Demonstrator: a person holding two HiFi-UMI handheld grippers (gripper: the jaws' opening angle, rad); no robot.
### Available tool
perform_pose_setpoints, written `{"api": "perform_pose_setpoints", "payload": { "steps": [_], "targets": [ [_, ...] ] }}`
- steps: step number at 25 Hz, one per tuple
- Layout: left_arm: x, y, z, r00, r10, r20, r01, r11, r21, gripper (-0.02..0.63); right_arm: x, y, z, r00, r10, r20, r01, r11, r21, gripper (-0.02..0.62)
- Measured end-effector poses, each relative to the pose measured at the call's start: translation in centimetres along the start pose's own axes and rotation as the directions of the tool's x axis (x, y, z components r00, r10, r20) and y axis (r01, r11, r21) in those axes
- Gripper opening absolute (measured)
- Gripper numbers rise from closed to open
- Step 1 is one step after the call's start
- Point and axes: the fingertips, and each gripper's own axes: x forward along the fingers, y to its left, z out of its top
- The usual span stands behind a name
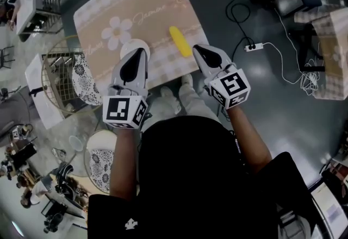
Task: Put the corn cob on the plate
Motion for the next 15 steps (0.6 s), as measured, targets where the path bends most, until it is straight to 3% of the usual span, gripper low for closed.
{"api": "perform_pose_setpoints", "payload": {
  "steps": [7,15],
  "targets": [
    [2.2,-0.1,-0.9,0.998,-0.059,-0.018,0.059,0.998,-0.009,0.006,0.2,-0.6,-2.5,0.997,-0.057,-0.052,0.058,0.998,0.028,0.002],
    [5.9,0.9,-3.4,0.975,-0.204,-0.084,0.209,0.976,0.055,0.008,1.3,-1.7,-5.6,0.977,-0.181,-0.111,0.189,0.98,0.062,0.002]
  ]
}}
